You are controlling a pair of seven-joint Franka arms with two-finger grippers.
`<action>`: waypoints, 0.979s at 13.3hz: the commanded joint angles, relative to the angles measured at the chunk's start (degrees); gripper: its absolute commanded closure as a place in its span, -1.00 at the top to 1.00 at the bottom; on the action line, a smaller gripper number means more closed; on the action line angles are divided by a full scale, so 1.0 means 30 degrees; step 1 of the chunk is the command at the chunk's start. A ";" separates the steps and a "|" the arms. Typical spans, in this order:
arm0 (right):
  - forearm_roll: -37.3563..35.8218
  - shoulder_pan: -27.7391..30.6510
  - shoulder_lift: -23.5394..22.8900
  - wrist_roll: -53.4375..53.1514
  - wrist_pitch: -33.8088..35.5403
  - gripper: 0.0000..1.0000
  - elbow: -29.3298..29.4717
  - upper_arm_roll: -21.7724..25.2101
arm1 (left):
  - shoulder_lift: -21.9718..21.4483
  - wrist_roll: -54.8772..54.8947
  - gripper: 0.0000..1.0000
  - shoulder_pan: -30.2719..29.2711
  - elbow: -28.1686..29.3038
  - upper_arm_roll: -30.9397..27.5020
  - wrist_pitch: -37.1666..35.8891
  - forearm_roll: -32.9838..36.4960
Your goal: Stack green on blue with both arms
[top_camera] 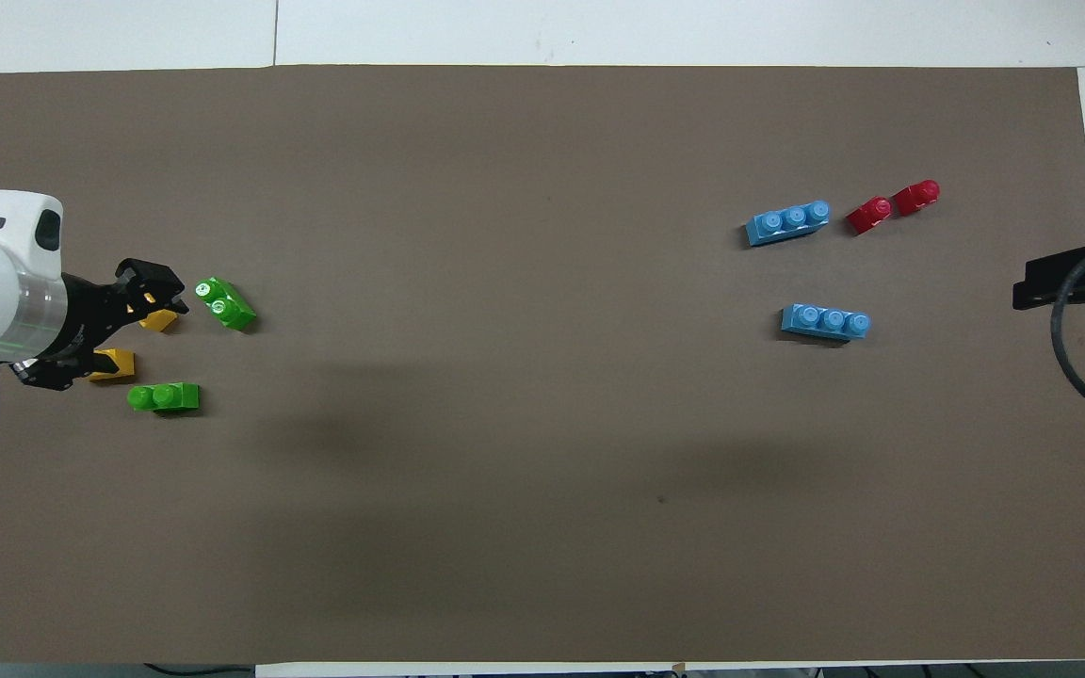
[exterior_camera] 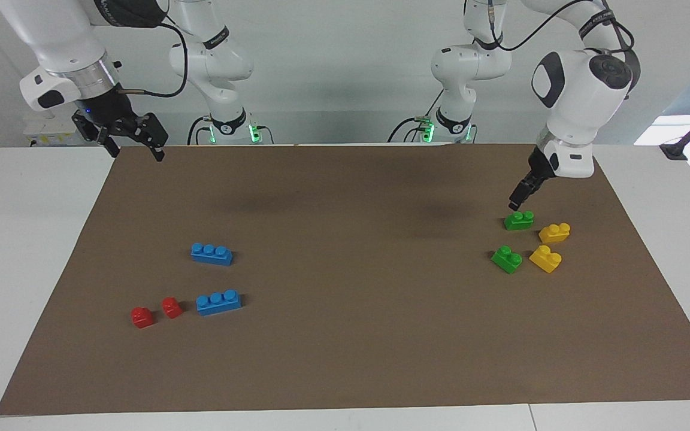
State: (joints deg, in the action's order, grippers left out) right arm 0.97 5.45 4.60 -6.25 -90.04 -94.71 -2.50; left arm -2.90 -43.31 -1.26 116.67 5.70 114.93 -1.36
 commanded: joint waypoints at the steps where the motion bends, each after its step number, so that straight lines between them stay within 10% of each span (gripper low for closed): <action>1: 0.0027 0.0117 0.0460 -0.0114 -0.0338 1.00 -0.0570 -0.0134 | 0.1754 -0.2198 1.00 0.0421 -0.0015 -0.0142 0.1589 -0.0221; 13: 0.1803 0.0057 -0.2321 -1.1790 -0.2183 1.00 0.0513 -0.0281 | 0.5682 -0.3727 1.00 0.0070 -0.0073 -0.0318 0.5518 0.0856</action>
State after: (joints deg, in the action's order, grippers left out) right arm 2.46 4.43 -0.55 -35.42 -95.96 -94.47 -3.04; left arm 12.54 -53.59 -1.01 116.66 5.06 129.89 -0.95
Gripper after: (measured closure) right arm 0.000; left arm 0.000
